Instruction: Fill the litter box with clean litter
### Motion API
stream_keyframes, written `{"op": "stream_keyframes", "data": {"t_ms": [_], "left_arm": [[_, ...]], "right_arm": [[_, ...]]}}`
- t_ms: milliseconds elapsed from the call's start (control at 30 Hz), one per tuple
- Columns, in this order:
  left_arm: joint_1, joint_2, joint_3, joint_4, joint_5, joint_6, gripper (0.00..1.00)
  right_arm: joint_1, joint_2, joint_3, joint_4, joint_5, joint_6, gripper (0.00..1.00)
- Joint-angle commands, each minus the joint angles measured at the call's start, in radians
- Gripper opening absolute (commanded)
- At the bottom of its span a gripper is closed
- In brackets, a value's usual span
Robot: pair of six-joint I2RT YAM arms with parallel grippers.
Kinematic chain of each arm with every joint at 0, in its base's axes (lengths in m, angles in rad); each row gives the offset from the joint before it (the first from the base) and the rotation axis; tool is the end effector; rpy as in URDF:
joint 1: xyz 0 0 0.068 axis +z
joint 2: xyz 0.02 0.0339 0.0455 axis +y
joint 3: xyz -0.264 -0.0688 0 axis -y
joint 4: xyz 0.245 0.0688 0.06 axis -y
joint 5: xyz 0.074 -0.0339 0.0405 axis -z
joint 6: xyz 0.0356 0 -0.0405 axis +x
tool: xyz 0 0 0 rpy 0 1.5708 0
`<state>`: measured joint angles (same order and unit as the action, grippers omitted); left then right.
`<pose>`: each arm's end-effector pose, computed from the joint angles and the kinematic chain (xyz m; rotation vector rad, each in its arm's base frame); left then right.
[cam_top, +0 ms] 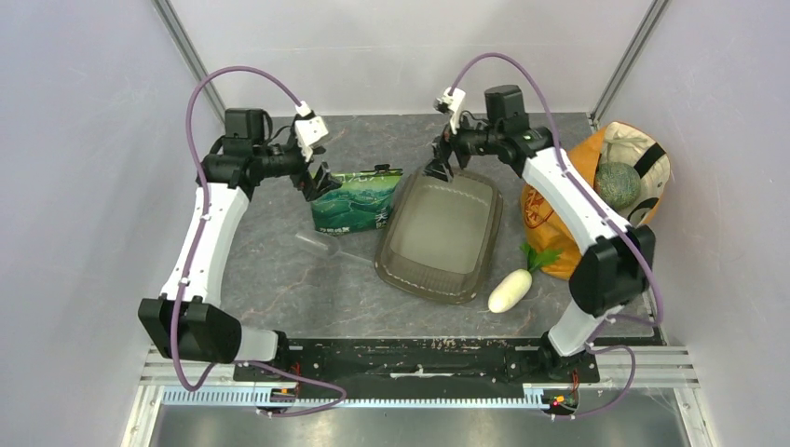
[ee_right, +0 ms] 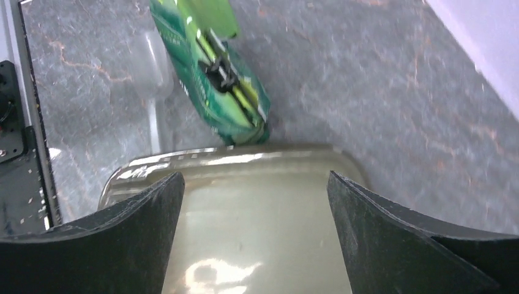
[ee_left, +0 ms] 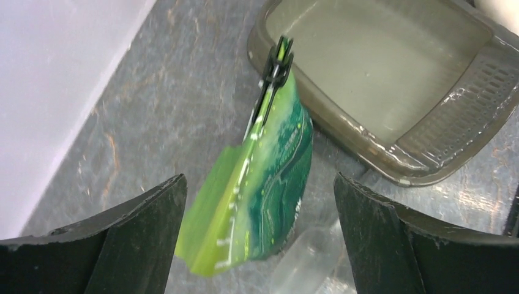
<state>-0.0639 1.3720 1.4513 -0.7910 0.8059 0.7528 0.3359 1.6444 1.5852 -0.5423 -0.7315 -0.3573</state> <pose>0.2798 -0.0436 0.3871 1.1754 1.7137 -0.5029 0.3419 0.1445 0.3653 -1.0872 1.7910 0.7749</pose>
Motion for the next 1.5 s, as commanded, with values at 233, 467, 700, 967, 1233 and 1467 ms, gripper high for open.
{"op": "stream_keyframes", "data": {"t_ms": [233,467,700,967,1233,1467], "left_arm": [[-0.224,0.219,0.137,0.142,-0.028,0.21,0.89],[-0.266,0.325,0.216,0.103,-0.03,0.284,0.84],[-0.278,0.358,0.221,0.089,-0.044,0.292,0.7],[-0.286,0.364,0.215,0.089,-0.057,0.279,0.62],[-0.297,0.371,0.214,0.076,-0.068,0.291,0.53],[-0.3,0.378,0.216,0.073,-0.071,0.294,0.44]], "right_arm": [[0.02,0.194,0.026,0.248,-0.099,-0.131,0.9],[0.02,0.174,-0.03,0.257,-0.094,-0.143,0.9],[0.019,0.16,-0.051,0.254,-0.092,-0.138,0.9],[0.02,0.16,-0.064,0.256,-0.091,-0.117,0.9],[0.019,0.144,-0.08,0.26,-0.08,-0.106,0.9],[0.019,0.141,-0.086,0.259,-0.066,-0.102,0.9]]}}
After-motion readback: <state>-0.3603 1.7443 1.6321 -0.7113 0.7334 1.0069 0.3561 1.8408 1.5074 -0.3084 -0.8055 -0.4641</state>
